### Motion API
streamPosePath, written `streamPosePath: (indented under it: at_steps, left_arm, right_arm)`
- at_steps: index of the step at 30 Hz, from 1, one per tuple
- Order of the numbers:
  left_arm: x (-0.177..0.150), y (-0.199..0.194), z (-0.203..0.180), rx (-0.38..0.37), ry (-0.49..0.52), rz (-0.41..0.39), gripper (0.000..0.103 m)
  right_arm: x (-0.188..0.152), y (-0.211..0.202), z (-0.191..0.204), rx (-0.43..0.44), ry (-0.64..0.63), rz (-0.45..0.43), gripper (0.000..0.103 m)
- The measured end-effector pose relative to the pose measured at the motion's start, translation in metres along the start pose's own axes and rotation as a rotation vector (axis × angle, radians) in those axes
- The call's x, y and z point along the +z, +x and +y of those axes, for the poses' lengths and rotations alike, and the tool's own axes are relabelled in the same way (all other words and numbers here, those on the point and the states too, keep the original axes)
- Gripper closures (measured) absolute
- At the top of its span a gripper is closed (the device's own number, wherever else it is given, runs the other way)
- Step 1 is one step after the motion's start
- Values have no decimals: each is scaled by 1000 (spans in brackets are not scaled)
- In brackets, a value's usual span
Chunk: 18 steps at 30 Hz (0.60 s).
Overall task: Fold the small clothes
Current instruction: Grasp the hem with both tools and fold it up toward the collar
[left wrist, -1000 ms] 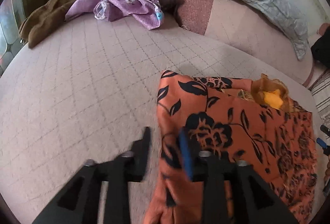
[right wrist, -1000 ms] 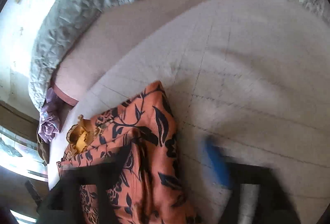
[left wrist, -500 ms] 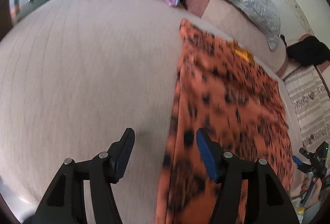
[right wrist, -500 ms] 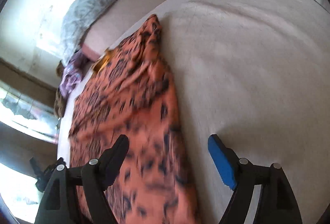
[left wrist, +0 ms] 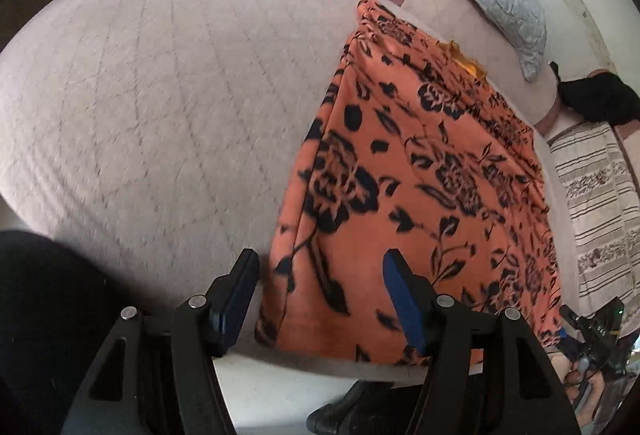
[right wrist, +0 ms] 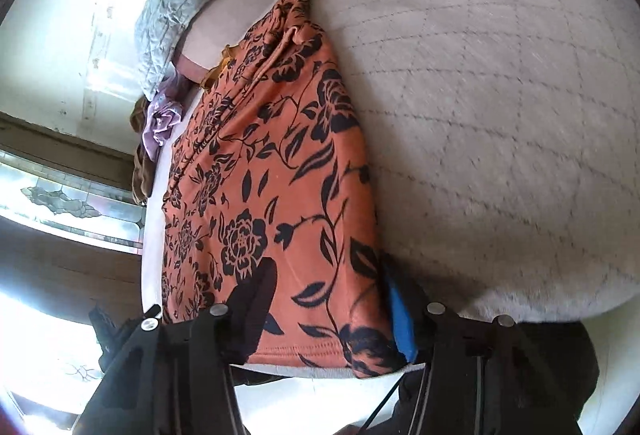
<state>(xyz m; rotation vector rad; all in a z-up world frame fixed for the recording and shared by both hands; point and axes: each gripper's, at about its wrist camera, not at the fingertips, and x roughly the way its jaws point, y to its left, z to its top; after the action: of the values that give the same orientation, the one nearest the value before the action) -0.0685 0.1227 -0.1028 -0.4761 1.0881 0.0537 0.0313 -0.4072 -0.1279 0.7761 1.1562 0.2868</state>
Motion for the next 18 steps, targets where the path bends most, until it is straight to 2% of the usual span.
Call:
streamPosePath:
  at_steps: [7, 9, 10, 11, 13, 14, 16, 17, 18]
  left_arm:
    - [-12, -1, 0, 52, 25, 6, 39]
    - [-14, -1, -1, 91, 48, 7, 54]
    - [-15, -1, -1, 111, 58, 10, 71]
    - [-15, -1, 1, 110, 60, 14, 84]
    - [-14, -6, 5, 53, 44, 24, 94]
    - [-14, -7, 5, 52, 46, 18, 95]
    - [-15, -13, 1, 37, 55, -4, 95]
    - [-14, -20, -1, 27, 56, -20, 95]
    - [-13, -27, -2, 12, 55, -41, 95]
  right_arm:
    - [-9, -1, -7, 12, 4, -2, 55]
    - [-9, -2, -10, 24, 14, -5, 56]
    - [-9, -2, -11, 30, 15, -5, 56]
    - [-10, -2, -12, 31, 13, -7, 56]
    - [-11, -1, -12, 35, 4, -9, 56]
    - [-12, -2, -12, 31, 4, -10, 59]
    - [-12, -1, -8, -16, -18, 5, 76]
    - [-13, -1, -4, -43, -27, 16, 93]
    - [-13, -1, -2, -52, -35, 28, 95]
